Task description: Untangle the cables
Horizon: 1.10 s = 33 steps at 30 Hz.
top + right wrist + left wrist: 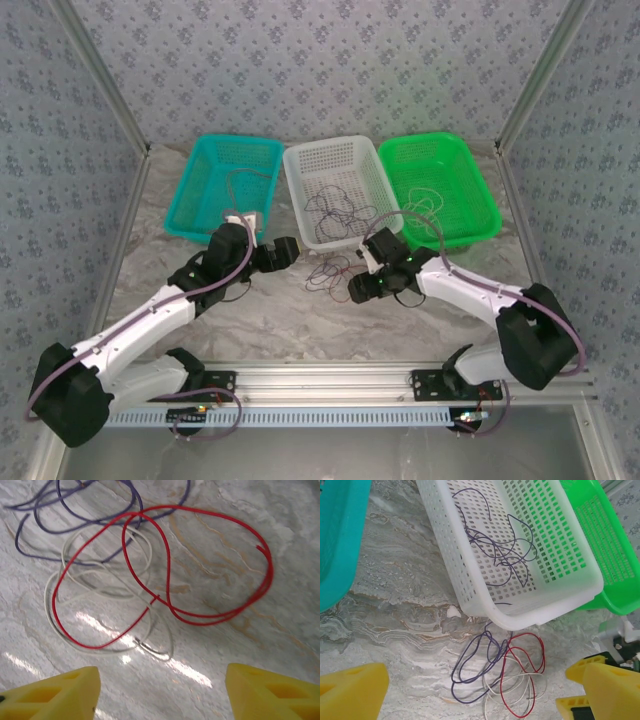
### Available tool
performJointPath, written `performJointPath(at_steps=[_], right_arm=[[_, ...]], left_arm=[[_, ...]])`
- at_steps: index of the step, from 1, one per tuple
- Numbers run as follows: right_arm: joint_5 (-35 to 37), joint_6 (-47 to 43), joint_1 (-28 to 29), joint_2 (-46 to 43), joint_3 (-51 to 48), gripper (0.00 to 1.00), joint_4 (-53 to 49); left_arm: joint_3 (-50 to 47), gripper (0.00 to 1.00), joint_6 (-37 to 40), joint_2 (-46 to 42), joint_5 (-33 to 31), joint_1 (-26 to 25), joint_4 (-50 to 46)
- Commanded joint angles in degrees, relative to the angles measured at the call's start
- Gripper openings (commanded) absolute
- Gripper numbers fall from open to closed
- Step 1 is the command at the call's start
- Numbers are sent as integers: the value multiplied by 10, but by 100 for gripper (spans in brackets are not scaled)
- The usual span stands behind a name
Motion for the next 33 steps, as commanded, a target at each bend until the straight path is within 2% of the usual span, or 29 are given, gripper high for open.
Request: performJointPath(at_steps=[1,9,13,20,25,29,33], right_arm=[[4,16,9,15,-10,64,54],[23,-5,11,62,5,52,60],[32,-5,10,64,4,31,62],[17,-8,11,24,-1,0,51],[-25,-21,11,-62,14,0,4],[-87,-48,9,-122,54,0,-59],[-125,-75,8,-158,106,0,-131]], left_arm=[[6,99,-9,2,6,2,19],[8,99,-9,-2,3,2,18],[8,99,-9,-2,1,3,18],[9,99,-8,-2,1,2,19],[8,99,0,-5,0,2,16],[12,99,15,-1,7,2,16],[26,99,60,5,59,-6,33]])
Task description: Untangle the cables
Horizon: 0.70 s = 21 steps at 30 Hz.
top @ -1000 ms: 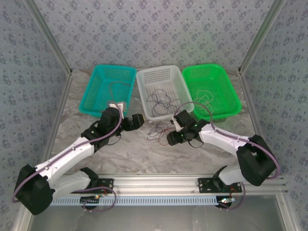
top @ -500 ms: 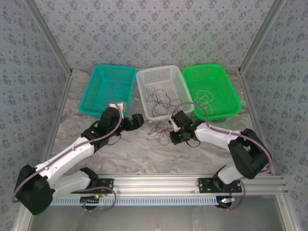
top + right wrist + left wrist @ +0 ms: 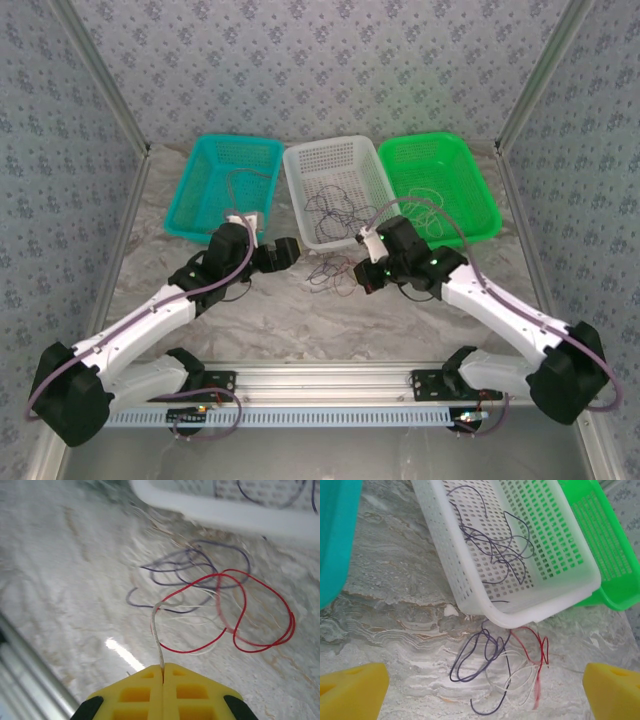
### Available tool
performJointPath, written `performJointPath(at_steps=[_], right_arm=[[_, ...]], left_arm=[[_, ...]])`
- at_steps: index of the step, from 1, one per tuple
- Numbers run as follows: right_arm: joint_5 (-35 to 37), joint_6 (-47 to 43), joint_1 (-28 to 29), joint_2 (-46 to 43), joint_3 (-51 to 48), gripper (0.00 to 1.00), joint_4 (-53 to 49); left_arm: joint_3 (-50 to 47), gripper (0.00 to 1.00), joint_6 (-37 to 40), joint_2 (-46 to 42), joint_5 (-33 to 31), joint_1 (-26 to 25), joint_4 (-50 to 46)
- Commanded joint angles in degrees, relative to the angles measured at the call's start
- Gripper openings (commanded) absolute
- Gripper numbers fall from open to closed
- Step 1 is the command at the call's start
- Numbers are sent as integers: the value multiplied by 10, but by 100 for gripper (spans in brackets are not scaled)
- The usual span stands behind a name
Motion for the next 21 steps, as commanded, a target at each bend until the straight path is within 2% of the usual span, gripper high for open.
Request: performJointPath(at_steps=[1,6,9,15,21], right_arm=[[-58,-38,1,-22,49,0,-92],[-116,-73,-4,-35,95,0,-142],[-127,-90,-6,-34,114,0,-174],[-148,-108,-6,-36,126,0,-193],[-169,-124,-10,-32,141,0,-208]], left_arm=[[29,99,61,5,61,-10,41],[45,99,181,8,114,-58,65],[51,96,241,15,140,-81,68],[53,89,311,41,184,-101,101],[95,82,387,93,234,-133,83]])
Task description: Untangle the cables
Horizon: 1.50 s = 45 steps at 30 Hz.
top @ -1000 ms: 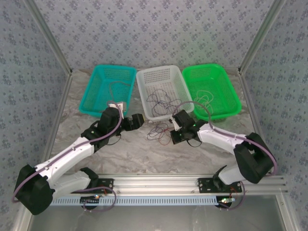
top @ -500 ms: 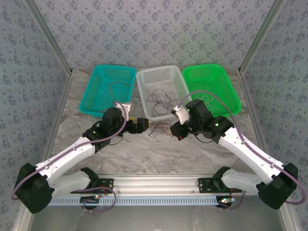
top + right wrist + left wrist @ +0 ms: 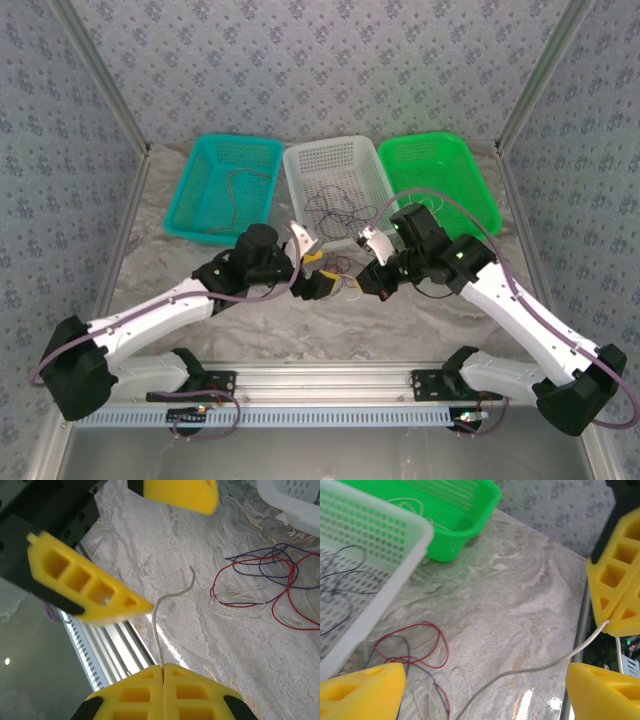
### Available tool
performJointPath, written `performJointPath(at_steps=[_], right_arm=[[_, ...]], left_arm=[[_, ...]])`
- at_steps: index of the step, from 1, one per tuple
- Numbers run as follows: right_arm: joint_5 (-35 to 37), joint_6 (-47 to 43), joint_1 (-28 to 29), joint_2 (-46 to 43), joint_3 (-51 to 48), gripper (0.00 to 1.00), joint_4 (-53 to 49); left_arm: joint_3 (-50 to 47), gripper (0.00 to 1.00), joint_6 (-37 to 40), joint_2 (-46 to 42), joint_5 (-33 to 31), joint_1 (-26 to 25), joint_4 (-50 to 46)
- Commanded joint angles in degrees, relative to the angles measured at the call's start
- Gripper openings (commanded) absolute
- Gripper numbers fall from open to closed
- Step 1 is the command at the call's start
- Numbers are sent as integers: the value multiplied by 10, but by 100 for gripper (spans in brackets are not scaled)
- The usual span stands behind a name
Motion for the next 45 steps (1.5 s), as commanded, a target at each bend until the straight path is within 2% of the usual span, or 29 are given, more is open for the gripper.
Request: performJointPath(at_steps=[1,6,8,10,12,15,21,25,28,29,30,32,33,34,36,39,42,45], right_arm=[[-27,-25,-7,-1,26,0,-30],[-42,-34,-12,7,30,0,-37],[-43,-37,-14,6,31,0,-39],[-43,-42,-19,5,32,0,-44],[-46,-45,-27,2,32,0,-48],[-59,-49,-40,-2,33,0,-48],[-75,-44,-52,-7,22,0,-31],[-88,-40,-56,-16,17,0,-16],[-80,-41,-61,-21,21,1,-21],[-79,-42,-65,-23,22,4,-22],[-72,-41,-69,-25,21,15,-23],[-28,-29,-75,-33,19,64,-21],[3,-24,-78,-41,17,76,-19],[34,-18,-82,-49,13,82,-14],[104,-2,-90,-77,-2,86,4],[155,20,-93,-132,-28,88,50],[169,40,-86,-187,-70,89,115],[169,66,-71,-227,-136,90,200]], left_arm=[[44,81,71,22,54,-16,7],[63,74,99,44,75,-27,6],[70,58,106,52,80,-27,-2],[77,34,107,59,91,-27,-7],[80,14,106,62,103,-28,-7],[81,1,104,63,117,-28,0],[87,0,79,62,122,-27,24],[81,0,60,60,147,-27,58],[83,0,56,60,128,-27,53],[83,0,54,59,119,-26,53],[82,0,50,58,113,-25,54],[82,0,34,53,93,-21,57],[85,0,22,51,75,-18,55],[87,0,9,48,55,-14,53],[93,0,-34,41,19,3,49],[107,0,-123,39,-1,47,43],[119,0,-194,39,-15,76,50],[134,0,-242,41,-39,79,66]])
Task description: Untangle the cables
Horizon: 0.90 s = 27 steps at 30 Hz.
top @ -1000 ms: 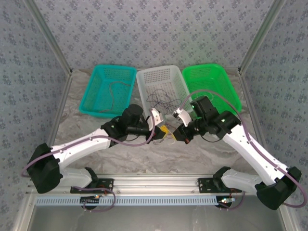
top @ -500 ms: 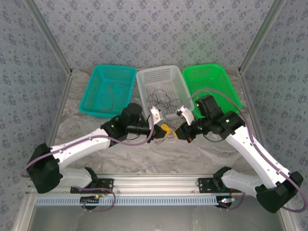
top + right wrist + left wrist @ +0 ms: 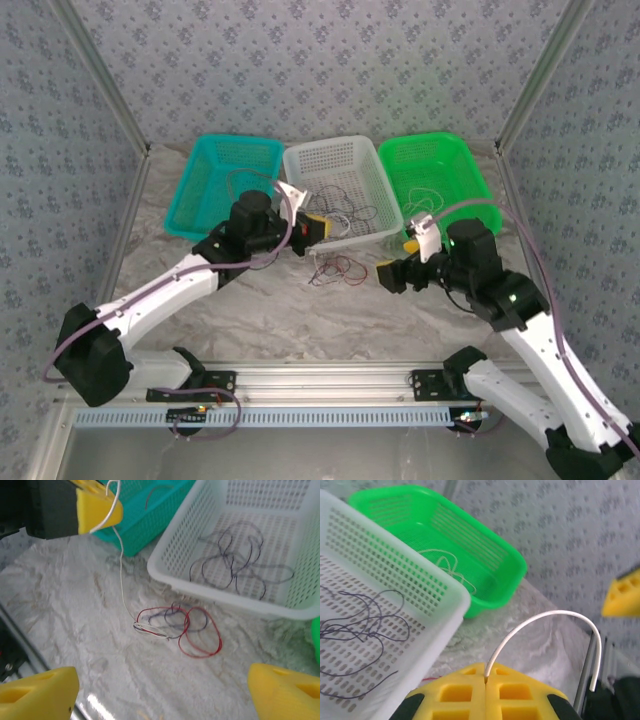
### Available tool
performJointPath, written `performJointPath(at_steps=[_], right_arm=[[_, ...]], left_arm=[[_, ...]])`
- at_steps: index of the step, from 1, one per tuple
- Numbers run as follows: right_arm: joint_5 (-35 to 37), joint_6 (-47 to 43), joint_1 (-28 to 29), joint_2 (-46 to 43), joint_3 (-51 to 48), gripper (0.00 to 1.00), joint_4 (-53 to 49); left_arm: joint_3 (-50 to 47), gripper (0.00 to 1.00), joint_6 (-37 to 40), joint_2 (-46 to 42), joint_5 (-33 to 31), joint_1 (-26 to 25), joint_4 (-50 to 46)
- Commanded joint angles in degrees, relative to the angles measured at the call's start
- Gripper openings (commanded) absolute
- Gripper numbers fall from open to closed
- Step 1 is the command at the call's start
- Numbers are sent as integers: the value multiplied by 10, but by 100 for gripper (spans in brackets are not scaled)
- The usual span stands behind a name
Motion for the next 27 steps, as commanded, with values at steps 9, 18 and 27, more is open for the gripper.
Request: performJointPath(at_steps=[9,18,27], right_arm=[[150,68,136,42,-214,98,430],[250,33,198,224,-163,100,574],[258,19,208,363,-79,90,594]], left_arm=[[70,0,-157,-6,-10,-10,89],[72,0,-178,-5,-13,-37,108],[80,0,-196,-11,-10,-53,138]])
